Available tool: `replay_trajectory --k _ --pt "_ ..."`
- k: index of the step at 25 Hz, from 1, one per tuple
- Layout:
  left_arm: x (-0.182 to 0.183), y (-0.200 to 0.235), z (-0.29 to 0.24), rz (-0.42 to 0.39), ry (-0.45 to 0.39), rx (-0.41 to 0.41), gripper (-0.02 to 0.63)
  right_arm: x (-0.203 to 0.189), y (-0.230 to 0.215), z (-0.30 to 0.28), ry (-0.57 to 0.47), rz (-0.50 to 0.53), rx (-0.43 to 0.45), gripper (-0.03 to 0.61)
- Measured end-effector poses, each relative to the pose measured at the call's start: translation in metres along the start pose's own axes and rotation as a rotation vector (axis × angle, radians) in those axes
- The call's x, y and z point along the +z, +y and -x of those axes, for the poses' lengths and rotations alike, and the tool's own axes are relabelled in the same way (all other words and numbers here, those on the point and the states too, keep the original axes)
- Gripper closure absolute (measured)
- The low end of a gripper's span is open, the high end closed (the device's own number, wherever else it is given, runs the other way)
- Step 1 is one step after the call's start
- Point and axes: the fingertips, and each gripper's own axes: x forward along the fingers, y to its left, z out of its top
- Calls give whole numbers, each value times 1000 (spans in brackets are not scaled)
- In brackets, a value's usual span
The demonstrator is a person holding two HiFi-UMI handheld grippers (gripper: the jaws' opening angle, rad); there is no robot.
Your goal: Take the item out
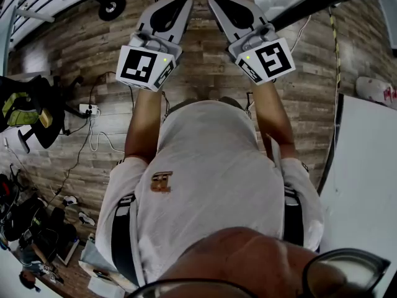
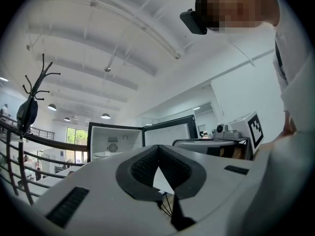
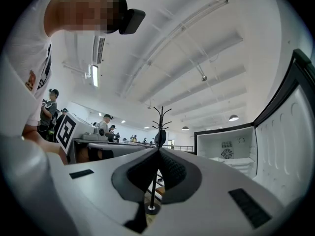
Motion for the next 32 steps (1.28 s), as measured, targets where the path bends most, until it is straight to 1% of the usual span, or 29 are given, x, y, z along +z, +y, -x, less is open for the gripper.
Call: replay_trajectory --k 11,21,26,32 --pt "-11 45 1 -11 -14 -26 595 -18 0 -39 5 14 -37 546" --pt "-23 68 10 -7 -15 -59 595 -33 5 -55 22 17 -84 546" --pt "-18 78 19 -10 -24 -59 595 -30 11 -63 26 27 -89 546" --pt "-19 86 13 -13 -21 -64 595 -33 6 -71 31 23 -89 546"
